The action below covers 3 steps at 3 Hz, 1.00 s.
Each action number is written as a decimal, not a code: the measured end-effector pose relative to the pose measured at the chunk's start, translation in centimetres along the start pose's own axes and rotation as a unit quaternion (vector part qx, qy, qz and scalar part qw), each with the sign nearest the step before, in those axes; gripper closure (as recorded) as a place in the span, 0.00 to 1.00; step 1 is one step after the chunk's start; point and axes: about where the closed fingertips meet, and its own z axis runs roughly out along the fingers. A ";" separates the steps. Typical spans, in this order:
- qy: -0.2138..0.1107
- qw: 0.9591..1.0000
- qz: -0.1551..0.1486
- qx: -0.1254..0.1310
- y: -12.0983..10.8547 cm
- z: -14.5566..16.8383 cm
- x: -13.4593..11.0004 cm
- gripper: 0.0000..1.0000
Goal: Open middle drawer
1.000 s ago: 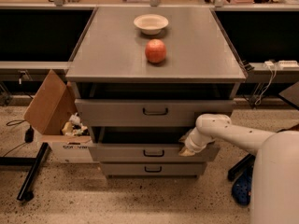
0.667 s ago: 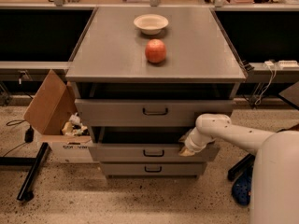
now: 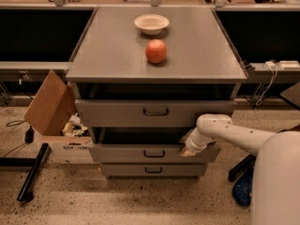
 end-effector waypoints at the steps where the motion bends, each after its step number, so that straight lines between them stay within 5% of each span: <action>1: 0.000 1.000 0.000 0.000 0.0 0.0 0.0 0.14; 2: 0.000 1.000 0.000 0.000 0.0 0.0 0.0 0.00; 3: 0.000 1.000 0.000 0.000 0.0 0.0 0.0 0.00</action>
Offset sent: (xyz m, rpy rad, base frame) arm 0.0000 0.0000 0.0000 0.0000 0.0000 0.0000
